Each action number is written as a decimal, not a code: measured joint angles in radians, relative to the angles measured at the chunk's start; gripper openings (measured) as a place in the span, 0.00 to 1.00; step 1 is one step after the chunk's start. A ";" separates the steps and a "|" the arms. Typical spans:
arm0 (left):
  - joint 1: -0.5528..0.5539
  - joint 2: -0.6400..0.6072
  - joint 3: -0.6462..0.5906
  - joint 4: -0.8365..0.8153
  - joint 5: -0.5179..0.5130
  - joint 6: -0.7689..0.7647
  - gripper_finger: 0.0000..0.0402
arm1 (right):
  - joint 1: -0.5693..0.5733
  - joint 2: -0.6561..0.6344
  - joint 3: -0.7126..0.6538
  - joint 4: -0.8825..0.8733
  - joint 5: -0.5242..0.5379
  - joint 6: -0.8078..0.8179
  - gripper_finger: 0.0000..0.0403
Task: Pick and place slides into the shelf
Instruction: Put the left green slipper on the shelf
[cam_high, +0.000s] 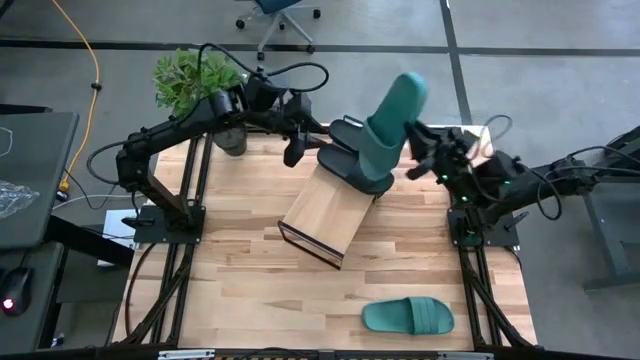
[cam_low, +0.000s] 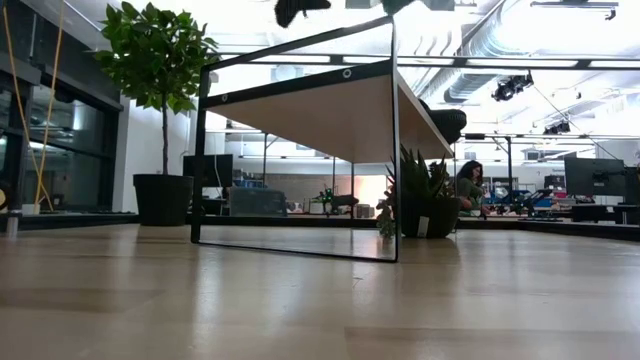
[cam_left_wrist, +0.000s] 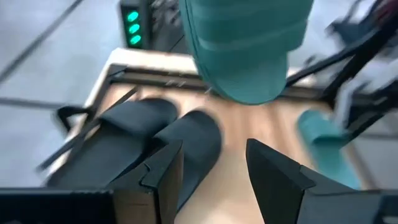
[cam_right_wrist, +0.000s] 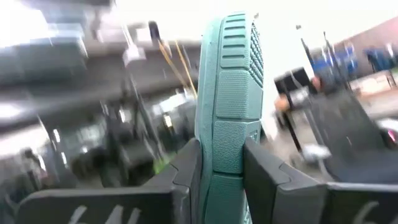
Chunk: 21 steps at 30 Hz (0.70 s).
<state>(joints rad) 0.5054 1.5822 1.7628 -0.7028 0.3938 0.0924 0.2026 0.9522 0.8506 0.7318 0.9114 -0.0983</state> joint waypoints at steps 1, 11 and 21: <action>0.001 0.000 -0.021 0.047 0.028 -0.029 0.41 | 0.004 -0.003 -0.024 0.101 -0.012 -0.048 0.17; -0.002 0.000 -0.145 0.477 0.106 -0.334 0.41 | 0.000 -0.008 -0.087 0.410 -0.182 -0.247 0.17; -0.009 -0.001 -0.194 0.701 0.113 -0.549 0.41 | -0.059 0.002 -0.037 0.444 -0.349 -0.284 0.17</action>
<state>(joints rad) 0.4966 1.5814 1.5692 -0.0020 0.5072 -0.4568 0.1440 0.9543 0.8136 1.1762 0.5620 -0.3826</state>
